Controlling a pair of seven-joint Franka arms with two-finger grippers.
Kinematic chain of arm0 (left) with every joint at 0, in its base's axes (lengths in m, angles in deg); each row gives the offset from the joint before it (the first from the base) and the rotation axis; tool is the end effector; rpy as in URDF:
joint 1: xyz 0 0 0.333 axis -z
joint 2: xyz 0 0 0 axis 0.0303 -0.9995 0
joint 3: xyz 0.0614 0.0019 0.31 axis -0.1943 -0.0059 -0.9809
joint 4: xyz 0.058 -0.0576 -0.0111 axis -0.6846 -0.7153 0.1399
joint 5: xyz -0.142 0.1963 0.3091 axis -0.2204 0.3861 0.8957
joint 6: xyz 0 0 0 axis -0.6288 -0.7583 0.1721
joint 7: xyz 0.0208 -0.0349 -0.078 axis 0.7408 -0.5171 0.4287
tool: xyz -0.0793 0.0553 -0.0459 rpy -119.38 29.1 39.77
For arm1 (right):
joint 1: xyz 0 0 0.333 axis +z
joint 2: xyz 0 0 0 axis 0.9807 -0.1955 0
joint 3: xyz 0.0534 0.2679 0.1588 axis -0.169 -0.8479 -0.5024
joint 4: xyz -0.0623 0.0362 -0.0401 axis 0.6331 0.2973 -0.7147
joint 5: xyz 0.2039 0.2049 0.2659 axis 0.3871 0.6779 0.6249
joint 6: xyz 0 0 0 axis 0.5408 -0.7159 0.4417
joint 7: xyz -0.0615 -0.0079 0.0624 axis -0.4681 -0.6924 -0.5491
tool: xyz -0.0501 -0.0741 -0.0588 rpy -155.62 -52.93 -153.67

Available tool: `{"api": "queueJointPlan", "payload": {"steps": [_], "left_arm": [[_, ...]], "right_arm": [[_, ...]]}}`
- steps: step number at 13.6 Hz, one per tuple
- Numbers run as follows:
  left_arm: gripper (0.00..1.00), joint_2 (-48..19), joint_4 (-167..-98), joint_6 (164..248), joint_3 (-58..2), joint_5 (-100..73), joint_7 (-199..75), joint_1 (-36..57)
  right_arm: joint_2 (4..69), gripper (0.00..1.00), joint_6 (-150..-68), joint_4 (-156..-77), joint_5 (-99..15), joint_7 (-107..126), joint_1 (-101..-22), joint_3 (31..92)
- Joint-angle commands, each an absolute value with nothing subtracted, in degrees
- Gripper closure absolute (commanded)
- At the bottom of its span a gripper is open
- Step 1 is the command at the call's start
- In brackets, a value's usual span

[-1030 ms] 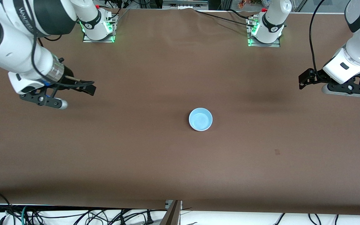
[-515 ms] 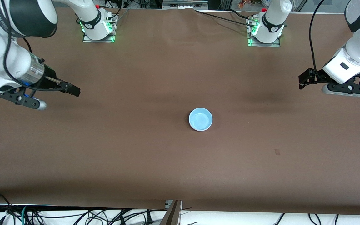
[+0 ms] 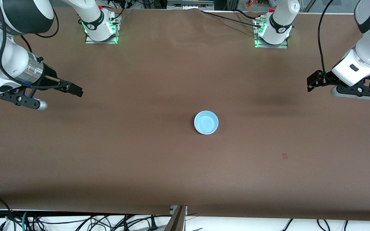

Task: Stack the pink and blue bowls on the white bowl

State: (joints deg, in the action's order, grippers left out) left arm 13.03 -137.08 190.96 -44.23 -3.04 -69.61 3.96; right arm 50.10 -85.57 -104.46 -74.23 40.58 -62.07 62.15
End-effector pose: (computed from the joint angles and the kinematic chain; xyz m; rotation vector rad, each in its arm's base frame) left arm 0.5518 -0.0369 0.5440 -3.1130 0.1501 0.0000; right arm 0.5920 0.1216 0.5536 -3.0678 0.4335 0.1554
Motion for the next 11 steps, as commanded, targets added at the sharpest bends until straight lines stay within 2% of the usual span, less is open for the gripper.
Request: {"api": "queueJointPlan", "payload": {"steps": [1, 3, 11], "left_arm": [[0.00, 12.44, -135.63, 189.96, -44.36, -3.47, -70.52, 4.11], [0.00, 12.44, -135.63, 189.87, -44.36, -3.47, -70.52, 4.11], [0.00, 12.44, -135.63, 189.96, -44.27, -3.47, -70.34, 4.11]], "right_arm": [[56.48, 0.01, -90.86, -113.09, -75.93, 39.28, -71.75, 52.26], [59.47, 0.01, -90.62, -115.30, -75.67, 34.11, -77.30, 48.47], [60.80, 0.01, -85.34, -113.64, -76.37, 23.64, -77.85, 48.63]]}}
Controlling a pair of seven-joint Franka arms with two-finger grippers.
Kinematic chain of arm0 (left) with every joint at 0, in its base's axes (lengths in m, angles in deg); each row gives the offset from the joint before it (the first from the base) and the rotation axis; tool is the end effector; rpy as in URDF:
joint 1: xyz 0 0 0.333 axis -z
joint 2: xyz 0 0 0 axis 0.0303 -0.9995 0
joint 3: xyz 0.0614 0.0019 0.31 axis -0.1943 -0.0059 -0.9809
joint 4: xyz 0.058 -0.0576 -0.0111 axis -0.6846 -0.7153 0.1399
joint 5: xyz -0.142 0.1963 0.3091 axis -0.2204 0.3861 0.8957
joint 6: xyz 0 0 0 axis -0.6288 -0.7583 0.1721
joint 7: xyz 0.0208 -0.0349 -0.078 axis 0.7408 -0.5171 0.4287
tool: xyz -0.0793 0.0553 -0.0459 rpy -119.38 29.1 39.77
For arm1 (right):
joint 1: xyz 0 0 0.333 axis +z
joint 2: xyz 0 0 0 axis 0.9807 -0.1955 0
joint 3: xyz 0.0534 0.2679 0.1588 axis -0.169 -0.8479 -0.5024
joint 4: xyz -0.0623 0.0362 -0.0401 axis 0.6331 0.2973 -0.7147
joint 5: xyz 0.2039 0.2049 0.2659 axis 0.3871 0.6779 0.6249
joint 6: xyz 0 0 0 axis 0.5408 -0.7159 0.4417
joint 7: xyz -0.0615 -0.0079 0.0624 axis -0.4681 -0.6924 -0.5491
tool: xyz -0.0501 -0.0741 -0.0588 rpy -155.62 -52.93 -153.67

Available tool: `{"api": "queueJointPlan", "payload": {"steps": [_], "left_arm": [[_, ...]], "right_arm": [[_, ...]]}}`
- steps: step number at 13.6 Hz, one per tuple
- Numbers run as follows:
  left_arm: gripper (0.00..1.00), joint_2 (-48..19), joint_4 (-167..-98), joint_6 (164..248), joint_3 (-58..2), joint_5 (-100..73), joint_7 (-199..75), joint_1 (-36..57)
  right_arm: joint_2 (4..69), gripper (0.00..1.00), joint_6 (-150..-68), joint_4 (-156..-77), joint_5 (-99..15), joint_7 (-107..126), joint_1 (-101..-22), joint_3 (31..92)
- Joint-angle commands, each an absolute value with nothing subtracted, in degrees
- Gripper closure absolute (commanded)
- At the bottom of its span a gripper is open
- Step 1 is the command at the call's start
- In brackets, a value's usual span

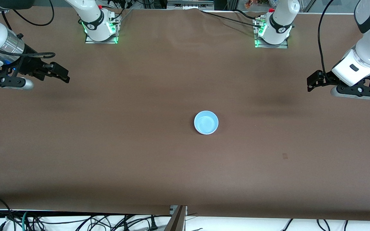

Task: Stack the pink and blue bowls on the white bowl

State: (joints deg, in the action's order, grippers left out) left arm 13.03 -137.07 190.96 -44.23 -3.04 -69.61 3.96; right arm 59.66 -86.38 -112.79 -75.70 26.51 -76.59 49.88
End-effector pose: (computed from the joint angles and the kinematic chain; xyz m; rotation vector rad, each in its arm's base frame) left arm 0.5518 -0.0369 0.5441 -3.1130 0.1501 -0.0003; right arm 0.5500 0.0838 0.5825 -3.0852 0.1128 0.0903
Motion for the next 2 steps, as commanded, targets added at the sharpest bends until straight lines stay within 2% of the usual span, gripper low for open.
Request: {"api": "queueJointPlan", "payload": {"steps": [1, 2], "left_arm": [[0.00, 12.44, -135.54, 189.96, -44.27, -3.47, -70.26, 4.19], [0.00, 12.44, -135.63, 189.96, -44.27, -3.47, -70.26, 4.11]], "right_arm": [[60.80, 0.01, -85.34, -113.72, -76.46, 23.28, -77.85, 48.28], [60.80, 0.01, -85.34, -113.64, -76.46, 23.19, -77.76, 48.19]]}}
